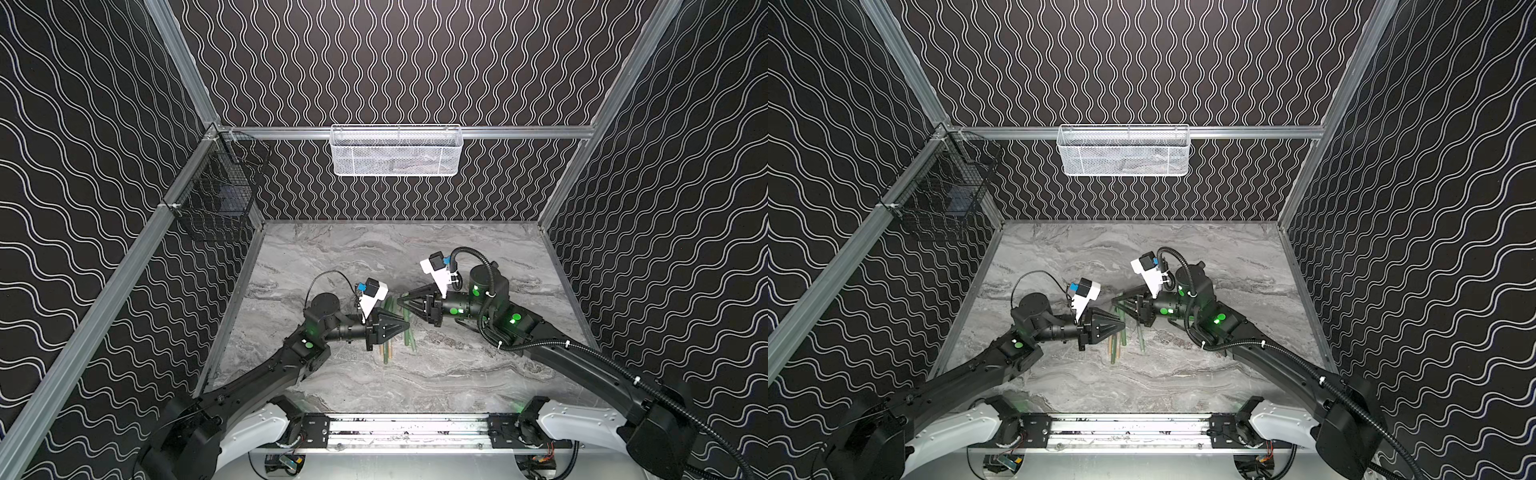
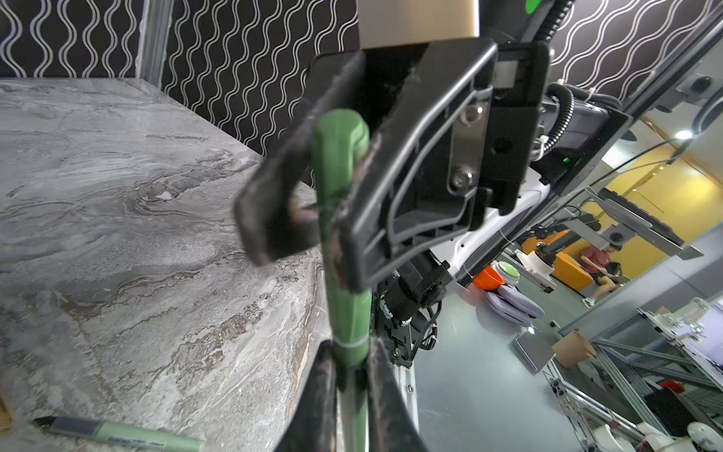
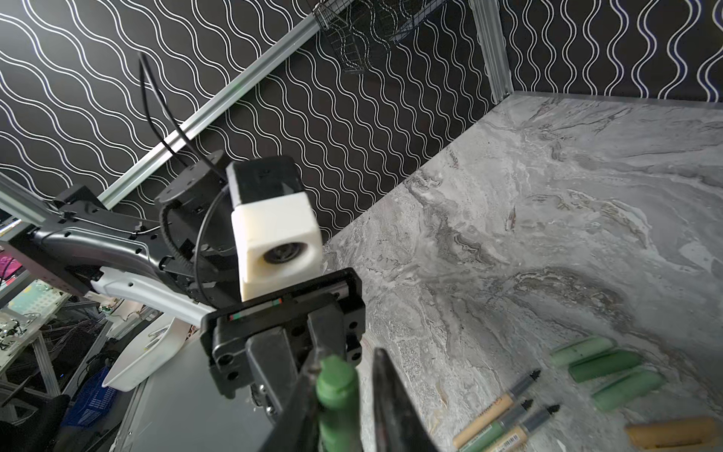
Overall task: Insert pens into pen caps
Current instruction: Place a pen at the middle-right of the table.
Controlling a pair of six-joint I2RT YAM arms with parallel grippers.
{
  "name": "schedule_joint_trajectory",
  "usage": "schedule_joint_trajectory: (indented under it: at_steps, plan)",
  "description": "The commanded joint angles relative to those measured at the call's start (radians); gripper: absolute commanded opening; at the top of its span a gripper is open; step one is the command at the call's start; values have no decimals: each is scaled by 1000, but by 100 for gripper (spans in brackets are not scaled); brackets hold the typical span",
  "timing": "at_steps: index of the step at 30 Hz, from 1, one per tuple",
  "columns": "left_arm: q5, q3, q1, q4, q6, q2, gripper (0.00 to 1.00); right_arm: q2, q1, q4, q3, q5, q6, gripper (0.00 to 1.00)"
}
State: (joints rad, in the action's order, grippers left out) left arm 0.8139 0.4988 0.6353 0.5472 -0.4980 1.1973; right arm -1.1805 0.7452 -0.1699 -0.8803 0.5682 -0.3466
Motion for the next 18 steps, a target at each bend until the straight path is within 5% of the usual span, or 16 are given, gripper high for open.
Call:
schedule_joint_trajectory:
  at_steps: [1, 4, 18]
  plan:
    - [-30, 12, 0, 0, 35, -18, 0, -9, 0, 31, 6, -11, -13, 9]
    - [-44, 9, 0, 3, 49, -50, 0, -15, 2, 42, 15, -5, -15, 0]
    - [-35, 42, -10, 89, 49, -130, 0, 25, 31, 12, 133, 85, -33, 0]
